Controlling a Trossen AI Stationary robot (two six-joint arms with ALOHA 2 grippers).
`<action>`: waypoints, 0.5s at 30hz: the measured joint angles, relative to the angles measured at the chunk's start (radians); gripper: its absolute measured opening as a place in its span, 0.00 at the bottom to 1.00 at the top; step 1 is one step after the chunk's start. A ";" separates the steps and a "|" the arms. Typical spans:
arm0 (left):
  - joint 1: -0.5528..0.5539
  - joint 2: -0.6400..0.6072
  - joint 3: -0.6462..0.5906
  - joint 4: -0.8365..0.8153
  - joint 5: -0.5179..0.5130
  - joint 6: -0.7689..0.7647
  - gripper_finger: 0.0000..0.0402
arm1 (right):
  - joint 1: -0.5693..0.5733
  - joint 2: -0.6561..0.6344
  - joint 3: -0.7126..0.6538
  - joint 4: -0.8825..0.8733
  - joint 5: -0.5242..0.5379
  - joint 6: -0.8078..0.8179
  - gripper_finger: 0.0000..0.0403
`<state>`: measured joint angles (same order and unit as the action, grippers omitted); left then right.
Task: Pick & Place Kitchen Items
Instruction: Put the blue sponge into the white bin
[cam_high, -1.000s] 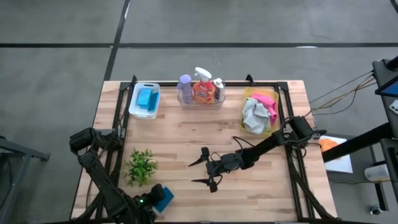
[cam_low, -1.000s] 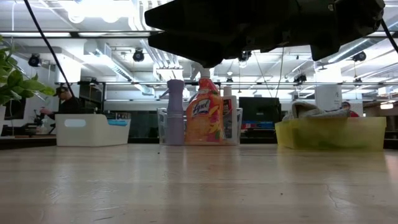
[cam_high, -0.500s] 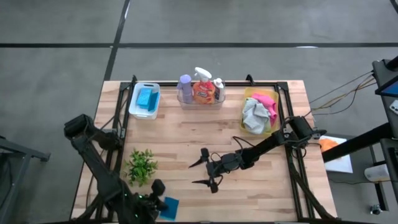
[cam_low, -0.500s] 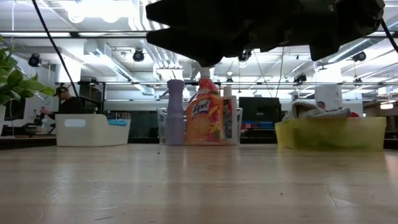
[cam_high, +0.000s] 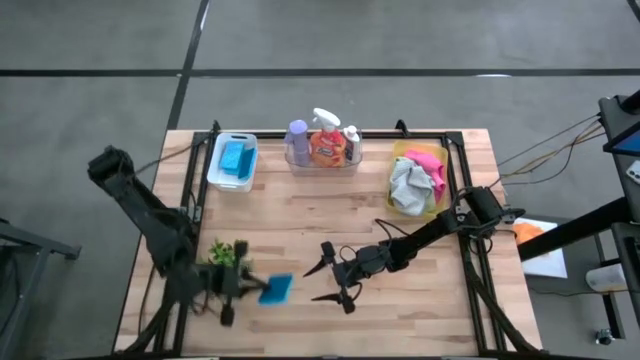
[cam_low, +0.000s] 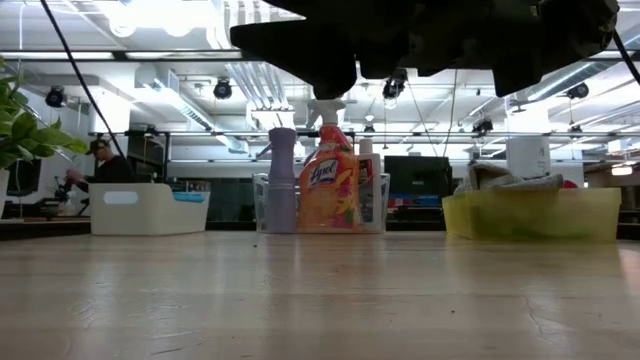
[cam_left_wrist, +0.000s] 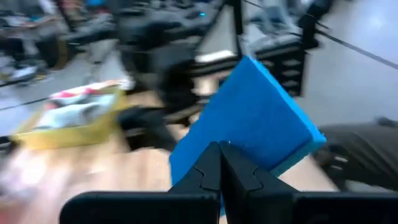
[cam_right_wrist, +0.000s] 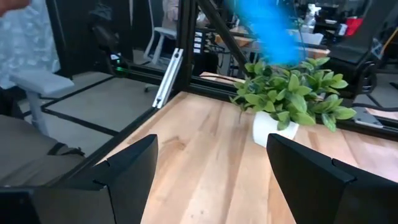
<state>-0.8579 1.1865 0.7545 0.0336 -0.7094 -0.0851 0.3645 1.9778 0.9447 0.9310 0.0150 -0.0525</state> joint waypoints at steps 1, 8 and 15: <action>0.017 -0.037 -0.023 0.000 -0.013 0.005 0.00 | 0.000 0.000 0.000 0.000 -0.009 0.005 0.76; 0.186 -0.256 -0.150 0.001 -0.109 0.030 0.00 | 0.002 0.000 0.000 0.000 -0.038 0.020 0.76; 0.408 -0.366 -0.225 0.001 -0.116 0.012 0.00 | 0.007 0.000 0.000 0.001 -0.043 0.020 0.76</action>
<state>-0.4498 0.8208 0.5297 0.0346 -0.8253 -0.0727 0.3712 1.9778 0.9443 0.9318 -0.0278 -0.0326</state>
